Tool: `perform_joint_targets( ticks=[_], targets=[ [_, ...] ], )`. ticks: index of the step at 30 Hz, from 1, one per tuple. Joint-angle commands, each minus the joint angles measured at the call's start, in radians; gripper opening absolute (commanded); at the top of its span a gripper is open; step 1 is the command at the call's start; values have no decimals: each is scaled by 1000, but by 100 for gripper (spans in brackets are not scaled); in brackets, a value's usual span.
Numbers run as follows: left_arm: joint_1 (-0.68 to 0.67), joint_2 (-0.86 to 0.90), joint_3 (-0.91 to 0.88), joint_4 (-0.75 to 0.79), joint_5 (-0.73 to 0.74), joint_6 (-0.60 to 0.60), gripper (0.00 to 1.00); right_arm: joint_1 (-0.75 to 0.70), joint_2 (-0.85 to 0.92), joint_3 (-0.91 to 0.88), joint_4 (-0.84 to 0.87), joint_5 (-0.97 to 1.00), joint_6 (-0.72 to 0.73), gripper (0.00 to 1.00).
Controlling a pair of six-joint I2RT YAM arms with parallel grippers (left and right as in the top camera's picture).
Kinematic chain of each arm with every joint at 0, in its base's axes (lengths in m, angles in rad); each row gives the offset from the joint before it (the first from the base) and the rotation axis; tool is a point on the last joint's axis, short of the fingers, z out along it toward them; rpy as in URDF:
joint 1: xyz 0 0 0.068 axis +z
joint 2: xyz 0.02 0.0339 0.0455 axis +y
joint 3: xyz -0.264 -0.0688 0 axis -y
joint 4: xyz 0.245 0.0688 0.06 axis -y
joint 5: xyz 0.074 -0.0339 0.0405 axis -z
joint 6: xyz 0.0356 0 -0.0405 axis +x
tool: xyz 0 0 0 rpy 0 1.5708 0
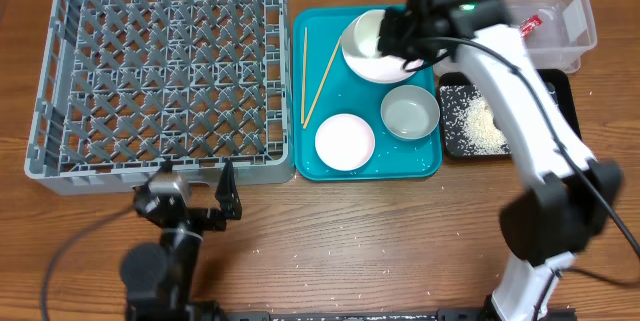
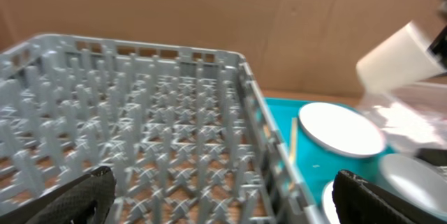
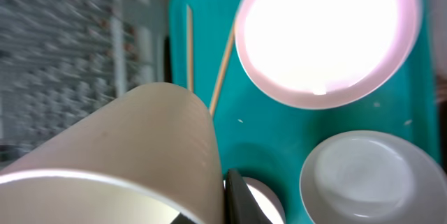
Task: Sort waste into correct bins and load items into the dishwasher
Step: 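Lift the cup toward the left gripper and hand it over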
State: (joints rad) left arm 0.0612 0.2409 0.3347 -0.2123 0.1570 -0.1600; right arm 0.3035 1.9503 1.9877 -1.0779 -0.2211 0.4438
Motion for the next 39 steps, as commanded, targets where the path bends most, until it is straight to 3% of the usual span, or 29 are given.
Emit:
perform_joint_targets(
  ticks=[1, 4, 7, 9, 10, 11, 12, 14, 22, 26, 30, 39],
  targets=[
    [7, 275, 246, -62, 150, -90, 100, 4, -63, 28, -14, -7, -6, 4],
    [7, 536, 455, -137, 340, -92, 100, 4, -65, 28, -27, -10, -5, 4],
    [1, 810, 654, -54, 735, -152, 100, 4, -65, 28, -36, -10, -5, 4],
    [-6, 931, 721, 35, 935, -335, 100, 4, -65, 28, -39, -10, -5, 4],
    [-8, 1006, 752, 100, 1044, -494, 100, 4, -65, 28, -41, -16, -6, 4],
    [-8, 1078, 770, 164, 1114, -684, 100, 4, -65, 28, -43, -37, -6, 4],
    [-8, 1164, 773, 196, 1129, -952, 100, 4, -65, 28, -44, -71, -6, 4],
    [-7, 1225, 773, 179, 1140, -1080, 100, 4, -65, 28, -44, -99, -5, 4],
    [-16, 1419, 773, 183, 1217, -1041, 100, 4, -65, 28, -50, -127, -6, 4],
    [-26, 1440, 773, 286, 1301, -935, 100, -3, -65, 27, -51, -163, -33, 4],
    [-25, 1439, 773, 455, 1425, -901, 100, -36, -63, 27, -27, -325, -71, 4],
    [-14, 1439, 773, 480, 1391, -893, 100, -76, -61, -19, 42, -648, -191, 4]
  ],
)
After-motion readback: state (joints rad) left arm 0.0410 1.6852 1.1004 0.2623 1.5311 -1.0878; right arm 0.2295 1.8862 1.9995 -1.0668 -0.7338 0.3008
